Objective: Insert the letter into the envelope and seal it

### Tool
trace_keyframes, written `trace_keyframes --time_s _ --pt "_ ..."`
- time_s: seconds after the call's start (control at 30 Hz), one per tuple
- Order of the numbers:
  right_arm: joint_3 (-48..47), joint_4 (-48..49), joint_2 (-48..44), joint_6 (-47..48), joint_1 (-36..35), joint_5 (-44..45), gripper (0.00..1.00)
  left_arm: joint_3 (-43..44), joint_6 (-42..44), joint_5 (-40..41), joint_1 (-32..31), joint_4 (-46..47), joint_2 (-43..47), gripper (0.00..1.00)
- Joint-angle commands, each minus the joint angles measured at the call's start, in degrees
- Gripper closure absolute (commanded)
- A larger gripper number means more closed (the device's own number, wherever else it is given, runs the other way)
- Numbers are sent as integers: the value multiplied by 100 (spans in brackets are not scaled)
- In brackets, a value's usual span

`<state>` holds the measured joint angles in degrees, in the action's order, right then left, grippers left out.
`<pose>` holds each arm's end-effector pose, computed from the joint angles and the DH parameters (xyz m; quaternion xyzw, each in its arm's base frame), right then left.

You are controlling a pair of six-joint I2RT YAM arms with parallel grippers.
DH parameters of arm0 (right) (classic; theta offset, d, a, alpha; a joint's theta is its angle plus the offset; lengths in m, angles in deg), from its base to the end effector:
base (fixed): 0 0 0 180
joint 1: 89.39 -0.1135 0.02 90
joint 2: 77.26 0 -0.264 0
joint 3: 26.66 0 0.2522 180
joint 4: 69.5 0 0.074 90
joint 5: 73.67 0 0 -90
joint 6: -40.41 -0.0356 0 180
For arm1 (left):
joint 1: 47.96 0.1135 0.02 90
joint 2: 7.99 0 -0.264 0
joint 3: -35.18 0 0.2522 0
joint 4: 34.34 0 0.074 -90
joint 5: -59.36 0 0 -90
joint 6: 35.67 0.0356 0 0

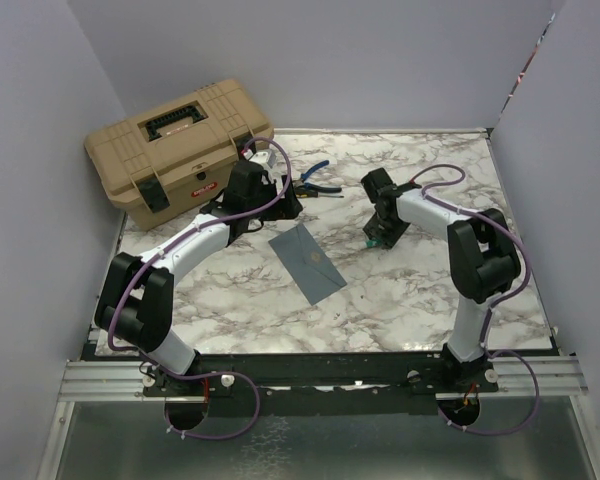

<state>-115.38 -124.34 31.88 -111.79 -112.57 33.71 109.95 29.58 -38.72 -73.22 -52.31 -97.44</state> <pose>0.3447 0.1360 0.1705 0.3457 0.9176 -0.0242 0.1948 0.3175 -0.1553 0.2546 0.0377 0.8750 -0.2583 0.4077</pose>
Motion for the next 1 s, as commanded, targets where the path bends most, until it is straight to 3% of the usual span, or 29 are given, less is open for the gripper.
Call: trace_keyframes --time_s 0.0,0.13,0.23,0.33,0.47,0.63,0.77,0.87,0.97 --pt "-120 -316 170 -261 35 343 53 16 106 0 -6 7 141 14" --pt "52 -257 104 -335 35 403 62 16 102 -84 -6 5 143 14" --pt "317 -28 -151 -318 33 434 83 37 110 -302 -6 -1 138 13" --pt "420 24 -437 -170 34 420 96 100 148 -715 -6 11 116 9" --pt "451 -86 -935 170 24 181 100 252 114 -1255 -15 46 64 1" --pt "584 16 -1822 563 21 -337 100 474 -253 -1800 -31 290 28 1" --pt "977 1269 -2633 1293 16 -1382 100 534 -895 -2742 -150 1085 -37 1" --pt "1545 2912 -3131 1930 17 -2688 100 557 -1300 -3191 -349 1683 -91 1" --pt "2055 4525 -3486 1954 16 -3739 100 652 -1579 -3298 -546 1891 -169 4"
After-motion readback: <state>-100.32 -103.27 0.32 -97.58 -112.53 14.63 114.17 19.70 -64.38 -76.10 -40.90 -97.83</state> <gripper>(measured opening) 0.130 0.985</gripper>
